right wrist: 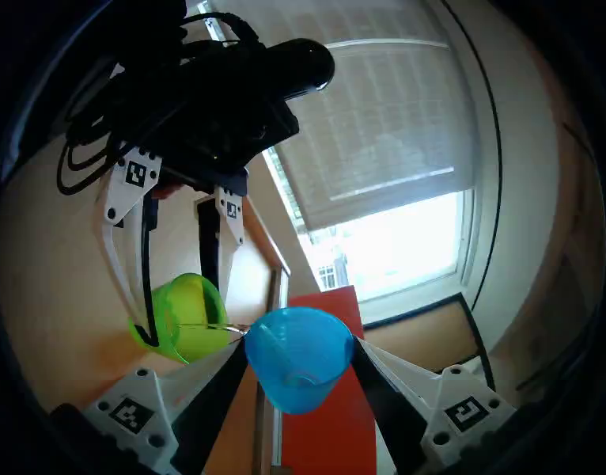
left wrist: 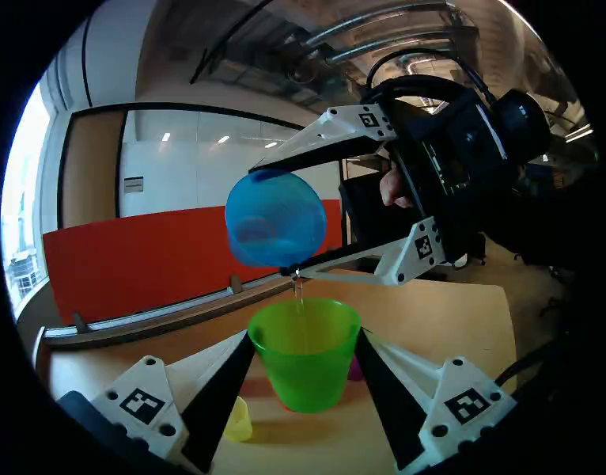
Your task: Pour water
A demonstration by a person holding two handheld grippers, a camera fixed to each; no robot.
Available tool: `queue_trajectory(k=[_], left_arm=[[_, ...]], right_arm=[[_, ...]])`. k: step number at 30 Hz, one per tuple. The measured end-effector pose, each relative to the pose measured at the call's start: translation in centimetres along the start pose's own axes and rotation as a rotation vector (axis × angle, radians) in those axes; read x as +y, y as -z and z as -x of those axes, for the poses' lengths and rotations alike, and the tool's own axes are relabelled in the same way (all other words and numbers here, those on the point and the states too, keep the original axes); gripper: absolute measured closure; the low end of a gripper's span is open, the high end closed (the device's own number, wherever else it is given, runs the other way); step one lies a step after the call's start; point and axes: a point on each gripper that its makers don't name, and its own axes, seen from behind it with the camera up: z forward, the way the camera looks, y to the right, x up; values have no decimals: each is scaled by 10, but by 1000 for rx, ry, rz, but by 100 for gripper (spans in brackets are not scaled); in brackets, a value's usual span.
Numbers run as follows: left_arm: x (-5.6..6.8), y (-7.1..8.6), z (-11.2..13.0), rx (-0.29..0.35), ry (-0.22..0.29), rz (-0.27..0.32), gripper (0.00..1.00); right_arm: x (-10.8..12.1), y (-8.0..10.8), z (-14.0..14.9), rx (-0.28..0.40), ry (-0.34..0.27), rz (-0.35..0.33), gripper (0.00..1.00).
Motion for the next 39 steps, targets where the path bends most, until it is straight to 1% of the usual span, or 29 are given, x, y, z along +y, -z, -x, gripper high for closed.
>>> queue_trajectory(k=[12,39], left_arm=[[0,2,-2,5,-2,-2,13],[1,1,-3,12,2,-1,13]], right_arm=[[0,-1,-2,-1,26,1,7],[5,0,-6,-1,61,14,7]])
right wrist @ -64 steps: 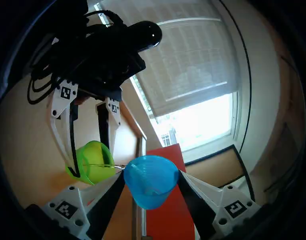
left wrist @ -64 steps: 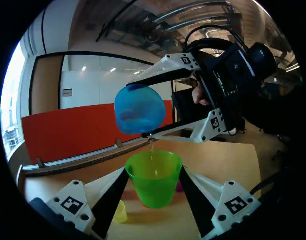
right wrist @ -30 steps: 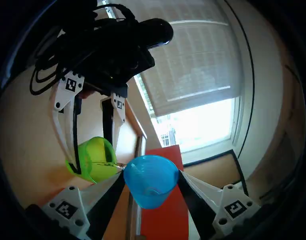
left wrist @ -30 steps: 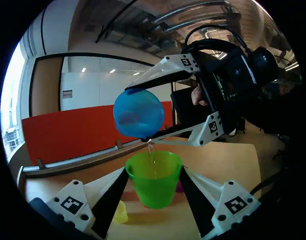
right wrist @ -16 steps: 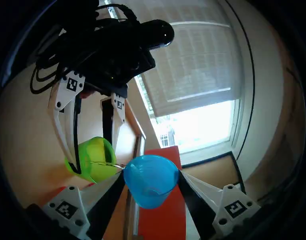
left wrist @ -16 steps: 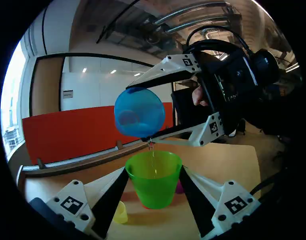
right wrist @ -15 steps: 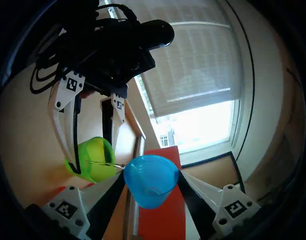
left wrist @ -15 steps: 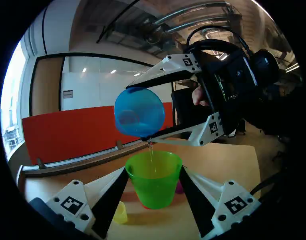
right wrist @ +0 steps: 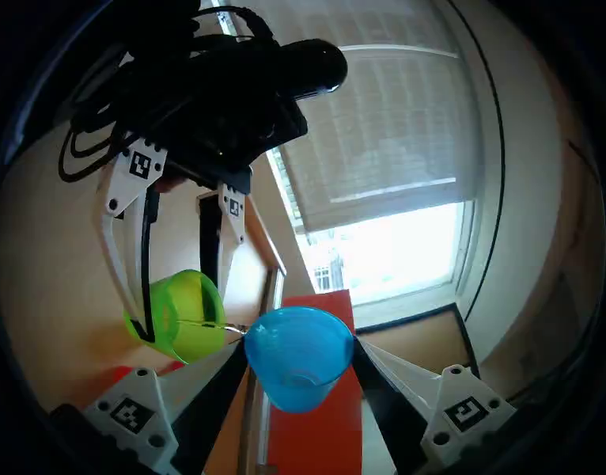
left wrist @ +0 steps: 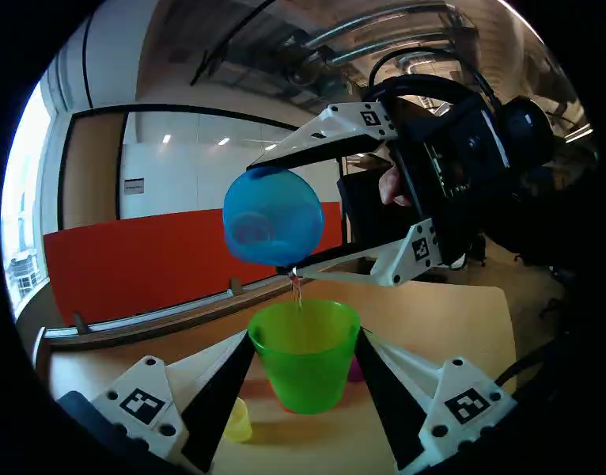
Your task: Pour water
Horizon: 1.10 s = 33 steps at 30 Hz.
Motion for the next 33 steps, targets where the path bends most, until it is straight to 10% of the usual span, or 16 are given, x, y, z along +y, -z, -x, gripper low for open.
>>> queue_trajectory(k=[33], left_arm=[[-3,3,-3,8,0,-6,13]], right_arm=[[0,2,-9,0,82,11,7]])
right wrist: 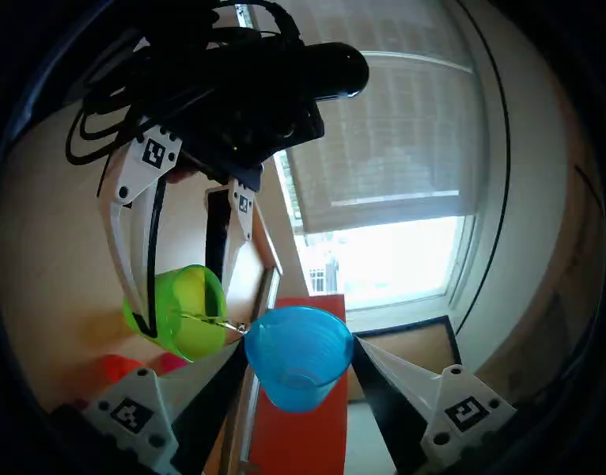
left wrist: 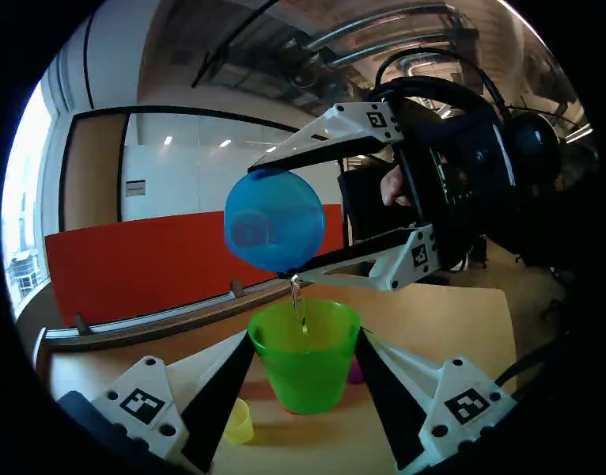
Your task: Pour water
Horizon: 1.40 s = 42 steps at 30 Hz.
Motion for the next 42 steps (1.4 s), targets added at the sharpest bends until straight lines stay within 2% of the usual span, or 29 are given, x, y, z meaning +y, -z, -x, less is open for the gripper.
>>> queue_trajectory(k=[42], left_arm=[[1,4,-4,10,3,-8,13]], right_arm=[[4,5,-21,-6,72,21,7]])
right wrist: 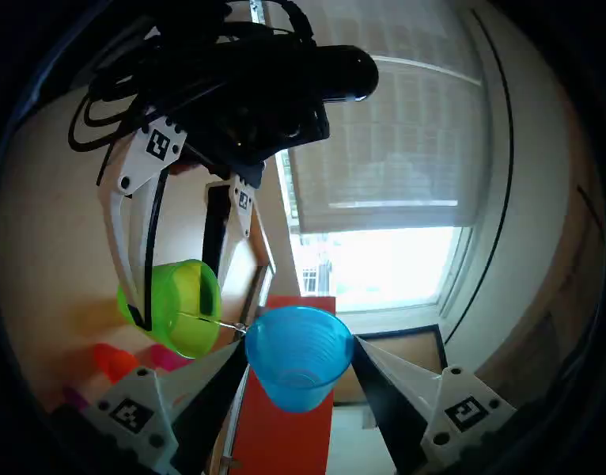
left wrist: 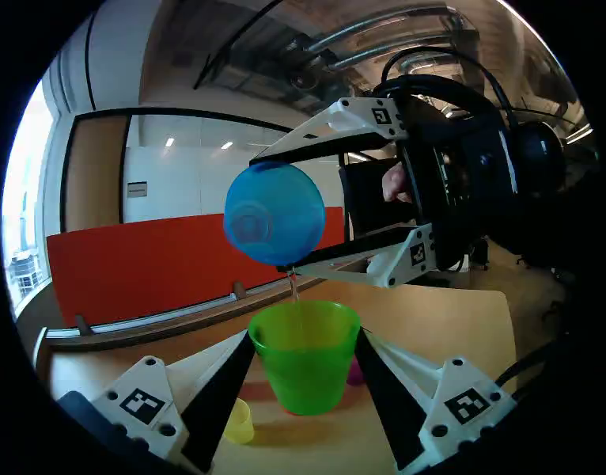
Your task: Pour water
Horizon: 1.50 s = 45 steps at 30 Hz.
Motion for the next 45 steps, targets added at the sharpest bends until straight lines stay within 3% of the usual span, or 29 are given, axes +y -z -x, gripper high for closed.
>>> queue_trajectory(k=[45], left_arm=[[-4,-1,-1,5,5,-6,13]], right_arm=[[3,5,-12,3,58,14,7]])
